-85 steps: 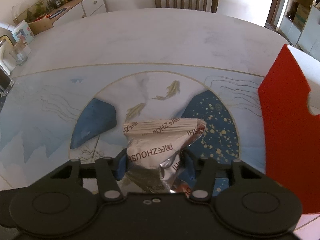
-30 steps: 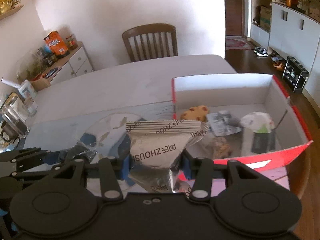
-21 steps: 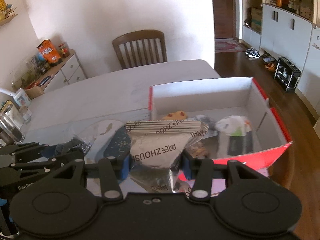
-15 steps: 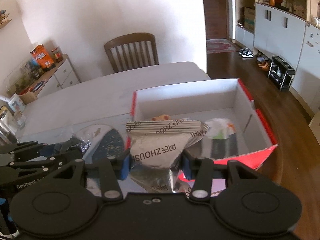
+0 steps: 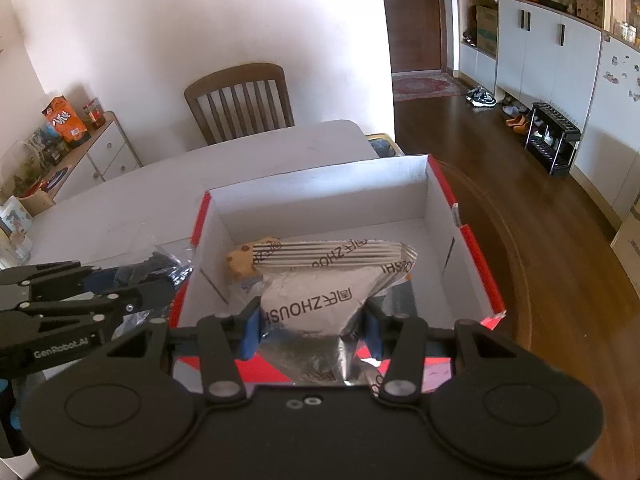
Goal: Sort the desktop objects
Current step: 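Carry the clear bag and silver snack bag over into the red box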
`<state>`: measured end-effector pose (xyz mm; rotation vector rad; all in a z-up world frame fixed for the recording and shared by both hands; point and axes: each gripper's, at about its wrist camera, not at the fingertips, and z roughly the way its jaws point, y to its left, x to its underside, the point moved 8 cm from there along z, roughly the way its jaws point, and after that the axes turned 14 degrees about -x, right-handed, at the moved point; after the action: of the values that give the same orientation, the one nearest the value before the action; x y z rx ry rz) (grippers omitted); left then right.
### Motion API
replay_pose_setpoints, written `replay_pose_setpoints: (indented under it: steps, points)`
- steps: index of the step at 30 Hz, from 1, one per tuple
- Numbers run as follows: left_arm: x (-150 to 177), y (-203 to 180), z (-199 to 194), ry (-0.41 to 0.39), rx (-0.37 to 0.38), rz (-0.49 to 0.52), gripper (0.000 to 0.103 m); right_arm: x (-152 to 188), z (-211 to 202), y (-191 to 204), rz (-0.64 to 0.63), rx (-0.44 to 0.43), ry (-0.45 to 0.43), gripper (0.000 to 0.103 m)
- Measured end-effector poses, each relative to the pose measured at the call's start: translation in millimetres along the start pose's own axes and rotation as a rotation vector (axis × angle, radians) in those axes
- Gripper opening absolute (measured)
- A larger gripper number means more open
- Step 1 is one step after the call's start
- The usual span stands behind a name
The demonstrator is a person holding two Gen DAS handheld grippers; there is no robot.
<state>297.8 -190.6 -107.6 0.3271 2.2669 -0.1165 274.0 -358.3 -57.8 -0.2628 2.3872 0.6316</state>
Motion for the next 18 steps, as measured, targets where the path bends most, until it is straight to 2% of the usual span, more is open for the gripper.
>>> replay_pose_setpoints:
  steps: [18]
  points:
    - [-12,-23,59,0.064,-0.087,0.060,0.032,-36,29,-42,-0.057,-0.009,0.034,0.049]
